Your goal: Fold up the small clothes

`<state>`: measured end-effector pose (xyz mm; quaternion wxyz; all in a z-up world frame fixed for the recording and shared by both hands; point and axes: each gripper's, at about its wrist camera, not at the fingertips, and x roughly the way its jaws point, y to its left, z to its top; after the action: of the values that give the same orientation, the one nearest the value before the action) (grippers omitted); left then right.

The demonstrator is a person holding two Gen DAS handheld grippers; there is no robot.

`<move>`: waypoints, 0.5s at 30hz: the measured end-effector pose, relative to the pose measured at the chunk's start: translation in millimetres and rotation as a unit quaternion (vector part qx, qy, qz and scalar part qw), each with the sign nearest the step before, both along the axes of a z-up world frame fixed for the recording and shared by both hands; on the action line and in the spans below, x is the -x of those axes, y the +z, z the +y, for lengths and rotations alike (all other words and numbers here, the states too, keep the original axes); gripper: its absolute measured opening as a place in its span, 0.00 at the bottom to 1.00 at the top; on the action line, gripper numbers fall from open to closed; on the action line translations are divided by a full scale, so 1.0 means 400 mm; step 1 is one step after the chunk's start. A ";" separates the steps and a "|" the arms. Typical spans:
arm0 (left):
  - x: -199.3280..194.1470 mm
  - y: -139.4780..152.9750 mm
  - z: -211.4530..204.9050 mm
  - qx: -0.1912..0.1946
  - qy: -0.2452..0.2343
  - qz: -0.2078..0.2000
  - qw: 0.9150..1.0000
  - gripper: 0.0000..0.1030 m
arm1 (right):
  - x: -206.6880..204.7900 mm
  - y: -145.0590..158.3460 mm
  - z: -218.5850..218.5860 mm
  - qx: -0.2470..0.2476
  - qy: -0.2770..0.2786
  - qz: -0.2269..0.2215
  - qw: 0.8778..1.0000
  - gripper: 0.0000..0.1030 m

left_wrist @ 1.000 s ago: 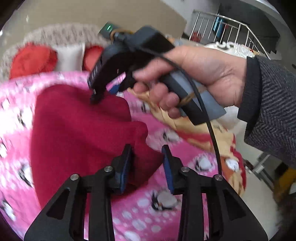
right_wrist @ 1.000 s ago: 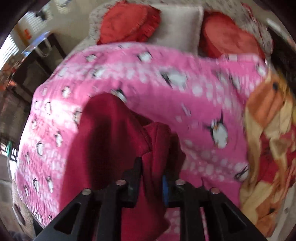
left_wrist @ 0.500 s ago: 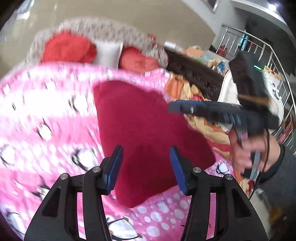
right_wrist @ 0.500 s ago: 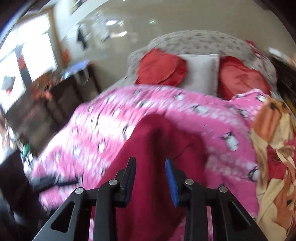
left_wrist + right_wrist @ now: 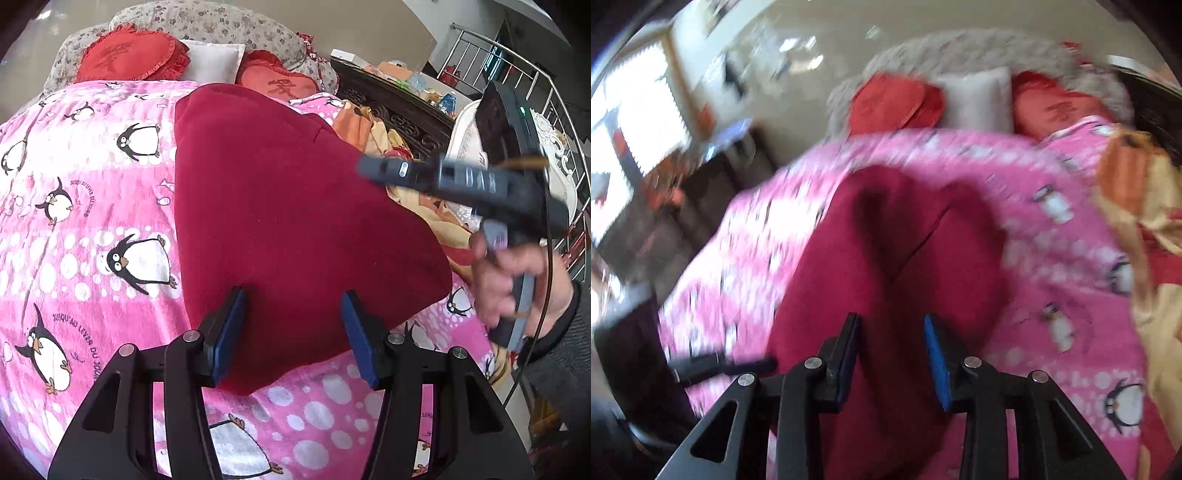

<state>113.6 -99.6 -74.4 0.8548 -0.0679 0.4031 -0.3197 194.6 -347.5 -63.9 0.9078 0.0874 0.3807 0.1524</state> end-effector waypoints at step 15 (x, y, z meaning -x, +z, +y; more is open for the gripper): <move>-0.003 -0.014 0.005 0.012 0.007 0.000 1.000 0.52 | -0.123 -0.023 0.010 0.144 0.090 0.017 0.985 0.10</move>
<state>114.9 -97.4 -79.8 0.8562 -0.0808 0.3985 -0.3186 243.7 -343.5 -73.0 0.8868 -0.0763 0.4207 0.1751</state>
